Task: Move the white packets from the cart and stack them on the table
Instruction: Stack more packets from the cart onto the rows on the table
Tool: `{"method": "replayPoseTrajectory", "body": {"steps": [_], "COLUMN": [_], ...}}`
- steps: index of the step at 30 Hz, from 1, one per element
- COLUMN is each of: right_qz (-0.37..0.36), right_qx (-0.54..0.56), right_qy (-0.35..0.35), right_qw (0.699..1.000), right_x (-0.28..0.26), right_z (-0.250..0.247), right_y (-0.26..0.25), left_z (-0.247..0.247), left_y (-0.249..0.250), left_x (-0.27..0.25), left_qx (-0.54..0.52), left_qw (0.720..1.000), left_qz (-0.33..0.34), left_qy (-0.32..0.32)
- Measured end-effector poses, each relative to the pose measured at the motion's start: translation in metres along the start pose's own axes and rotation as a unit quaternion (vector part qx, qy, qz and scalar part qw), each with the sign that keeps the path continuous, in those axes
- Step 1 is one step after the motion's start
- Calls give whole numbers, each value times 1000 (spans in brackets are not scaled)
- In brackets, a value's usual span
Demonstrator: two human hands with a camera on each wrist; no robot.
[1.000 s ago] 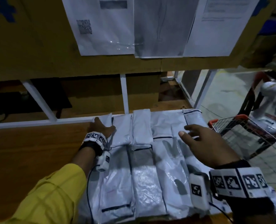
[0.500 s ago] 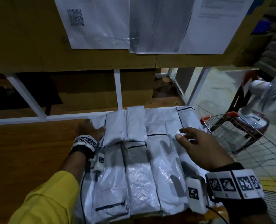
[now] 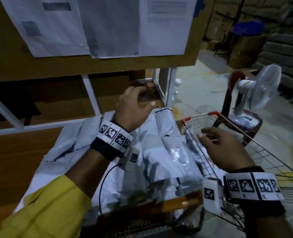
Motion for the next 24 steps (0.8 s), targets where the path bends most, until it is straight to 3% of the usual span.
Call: {"method": "replayPoseTrajectory", "body": {"steps": [4,9,13,19,24], "right_qz": [43,124,159,185,214], "right_qx": [-8,-39,-48,-35,-36], "right_qy": [26,44,58,68,56], "right_qw": [999,991,984,980,974], "right_x": [-6,-15,-8,27,69], "right_z": [-40,-80,-88,-67,-42], "right_y": [88,189,243,289,317], "left_z": [95,207,286,372,441], "left_y": [74,124,124,93,61], "left_x": [-3,-15,-20,-10,15], "left_qx": [-32,-42,0,149,216], "left_qw": [998,995,987,963,919], "left_qz": [36,2,-52,-92,-99], "left_qy": [-41,-96,-149,-207,-316]}}
Point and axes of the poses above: each hand's wrist, its own x-axis towards the middle knuckle, its own z-axis out of the palm, y = z × x, the point moved 5 cm from there along x, towards the middle knuckle, and after that the axes turned 11 degrees about -x, right-handed, at the moved point
